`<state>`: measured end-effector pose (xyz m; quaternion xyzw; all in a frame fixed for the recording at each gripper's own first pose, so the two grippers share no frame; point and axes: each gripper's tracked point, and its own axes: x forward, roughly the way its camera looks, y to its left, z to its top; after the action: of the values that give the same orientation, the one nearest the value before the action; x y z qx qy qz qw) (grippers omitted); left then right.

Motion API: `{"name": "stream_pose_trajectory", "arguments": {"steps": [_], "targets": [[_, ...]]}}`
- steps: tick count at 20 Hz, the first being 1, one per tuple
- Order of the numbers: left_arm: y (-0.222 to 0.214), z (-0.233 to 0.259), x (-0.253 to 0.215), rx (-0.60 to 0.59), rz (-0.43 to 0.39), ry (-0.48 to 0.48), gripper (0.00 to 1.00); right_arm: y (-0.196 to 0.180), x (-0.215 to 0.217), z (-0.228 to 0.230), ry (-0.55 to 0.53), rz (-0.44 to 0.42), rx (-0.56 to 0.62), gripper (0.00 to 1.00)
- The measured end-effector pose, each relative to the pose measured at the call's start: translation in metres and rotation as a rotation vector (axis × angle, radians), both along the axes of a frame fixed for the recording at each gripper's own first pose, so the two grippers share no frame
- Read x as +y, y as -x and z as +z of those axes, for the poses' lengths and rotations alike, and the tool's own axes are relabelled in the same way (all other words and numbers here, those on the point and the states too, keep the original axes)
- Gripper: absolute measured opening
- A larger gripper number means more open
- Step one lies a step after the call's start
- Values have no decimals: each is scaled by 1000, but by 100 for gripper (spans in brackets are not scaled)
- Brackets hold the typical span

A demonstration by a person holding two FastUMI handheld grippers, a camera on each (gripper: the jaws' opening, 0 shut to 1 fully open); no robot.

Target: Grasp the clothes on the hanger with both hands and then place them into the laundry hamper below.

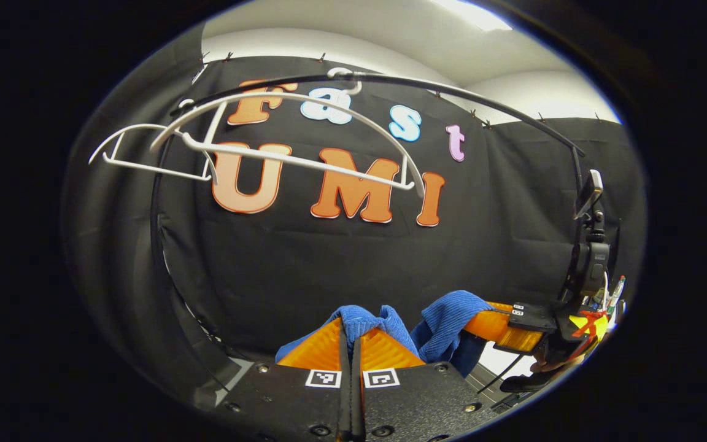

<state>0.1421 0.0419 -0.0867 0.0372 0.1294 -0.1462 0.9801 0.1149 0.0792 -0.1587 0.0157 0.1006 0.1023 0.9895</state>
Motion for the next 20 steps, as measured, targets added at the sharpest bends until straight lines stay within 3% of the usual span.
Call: {"name": "stream_pose_trajectory", "arguments": {"steps": [5,13,20], "targets": [[0,-16,0,33,29,3,0,8,3,-38,77,1,17,8],[7,-48,7,117,47,-14,0,10,-15,-97,52,-71,76,7],[9,-136,37,265,110,-33,0,7,-30,-175,62,-109,188,8]]}}
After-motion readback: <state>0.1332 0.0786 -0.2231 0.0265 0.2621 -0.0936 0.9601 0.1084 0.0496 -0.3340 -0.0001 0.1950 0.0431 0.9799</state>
